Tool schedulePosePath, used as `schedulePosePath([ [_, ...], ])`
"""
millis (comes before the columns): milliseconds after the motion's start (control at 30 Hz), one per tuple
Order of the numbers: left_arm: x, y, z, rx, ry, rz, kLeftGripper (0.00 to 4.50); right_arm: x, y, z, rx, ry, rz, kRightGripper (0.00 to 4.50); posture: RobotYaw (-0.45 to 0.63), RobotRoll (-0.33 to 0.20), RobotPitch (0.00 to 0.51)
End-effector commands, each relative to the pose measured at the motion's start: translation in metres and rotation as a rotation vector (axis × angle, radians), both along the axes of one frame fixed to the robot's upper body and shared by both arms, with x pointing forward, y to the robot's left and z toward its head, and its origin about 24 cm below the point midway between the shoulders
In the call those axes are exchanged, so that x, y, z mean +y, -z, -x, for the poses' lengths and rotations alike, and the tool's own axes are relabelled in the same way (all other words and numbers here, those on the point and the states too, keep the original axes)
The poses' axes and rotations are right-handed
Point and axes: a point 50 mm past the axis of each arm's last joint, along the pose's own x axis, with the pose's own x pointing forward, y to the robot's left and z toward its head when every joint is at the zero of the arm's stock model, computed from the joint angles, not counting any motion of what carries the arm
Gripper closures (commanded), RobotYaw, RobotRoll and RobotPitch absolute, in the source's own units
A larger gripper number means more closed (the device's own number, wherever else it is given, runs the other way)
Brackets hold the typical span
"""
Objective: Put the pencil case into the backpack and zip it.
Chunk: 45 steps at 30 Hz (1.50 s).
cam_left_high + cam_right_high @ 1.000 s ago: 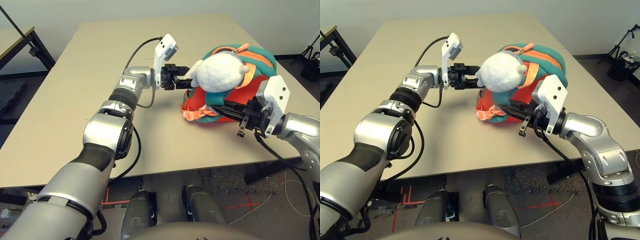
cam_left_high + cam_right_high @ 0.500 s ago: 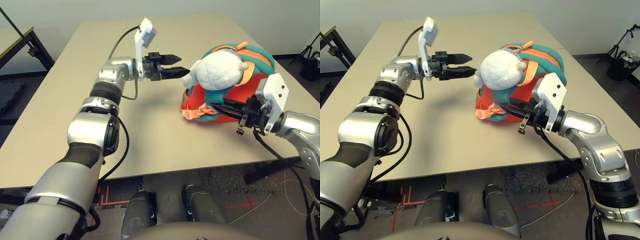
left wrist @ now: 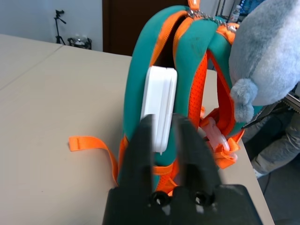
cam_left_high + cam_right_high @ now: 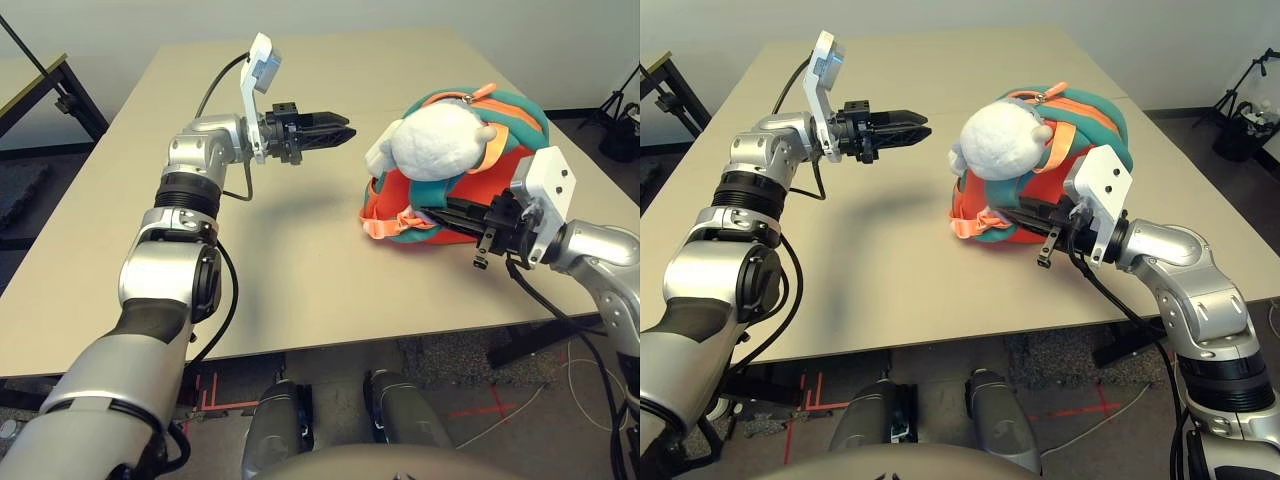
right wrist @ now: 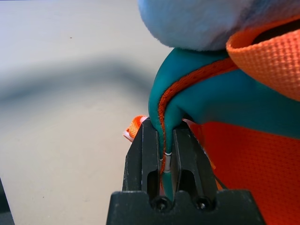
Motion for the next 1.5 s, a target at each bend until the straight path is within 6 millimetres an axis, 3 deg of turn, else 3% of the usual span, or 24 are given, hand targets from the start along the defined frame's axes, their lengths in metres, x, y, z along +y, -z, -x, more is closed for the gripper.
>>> schedulePosePath([
  [33, -0.007, 0.008, 0.0, -0.007, 0.002, -0.042, 4.5, 0.008, 0.001, 0.002, 0.002, -0.057, 0.009, 4.47, -0.26, 0.0, 0.062],
  [267, -0.016, 0.021, -0.001, 0.005, -0.019, -0.057, 4.5, 0.008, 0.001, 0.004, 0.002, -0.054, 0.007, 4.47, -0.27, 0.0, 0.063],
  [1067, -0.045, 0.03, -0.005, 0.023, -0.029, -0.077, 4.5, 0.011, 0.001, 0.009, -0.001, -0.059, -0.002, 4.47, -0.29, 0.0, 0.064],
  [1500, -0.099, 0.042, 0.001, 0.056, 0.003, -0.089, 4.5, 0.015, 0.001, 0.01, -0.001, -0.062, -0.005, 4.47, -0.33, 0.0, 0.072],
])
